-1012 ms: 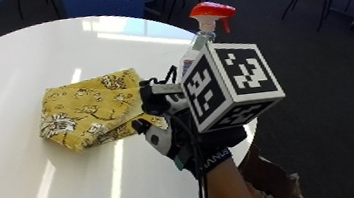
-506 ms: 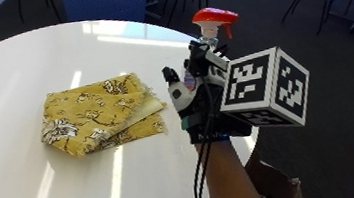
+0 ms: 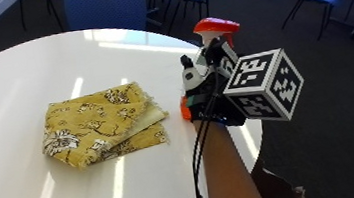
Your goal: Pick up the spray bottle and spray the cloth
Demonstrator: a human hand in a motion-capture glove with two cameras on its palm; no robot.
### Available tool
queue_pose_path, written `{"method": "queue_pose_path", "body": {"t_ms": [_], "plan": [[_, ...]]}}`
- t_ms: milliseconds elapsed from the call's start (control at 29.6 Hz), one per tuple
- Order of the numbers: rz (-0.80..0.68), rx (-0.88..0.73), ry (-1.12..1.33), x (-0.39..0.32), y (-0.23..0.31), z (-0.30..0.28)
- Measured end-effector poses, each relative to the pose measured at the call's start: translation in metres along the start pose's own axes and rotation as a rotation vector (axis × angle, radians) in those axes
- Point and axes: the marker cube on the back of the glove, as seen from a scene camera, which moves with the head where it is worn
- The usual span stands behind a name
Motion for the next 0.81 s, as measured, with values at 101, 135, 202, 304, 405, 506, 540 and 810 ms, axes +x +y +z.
{"method": "queue_pose_path", "body": {"t_ms": [101,135,202,304,405,506,540,810], "plan": [[0.041,0.007,-0.042,0.005,-0.007,0.005],[0.053,0.011,-0.056,0.007,-0.009,0.006],[0.074,0.017,-0.078,0.008,-0.012,0.007],[0.100,0.023,-0.105,0.010,-0.017,0.008],[0.128,0.019,-0.141,0.011,-0.022,0.010],[0.152,0.022,-0.174,0.013,-0.027,0.012],[0.159,0.025,-0.180,0.014,-0.029,0.013],[0.219,0.044,-0.211,0.020,-0.045,0.016]]}}
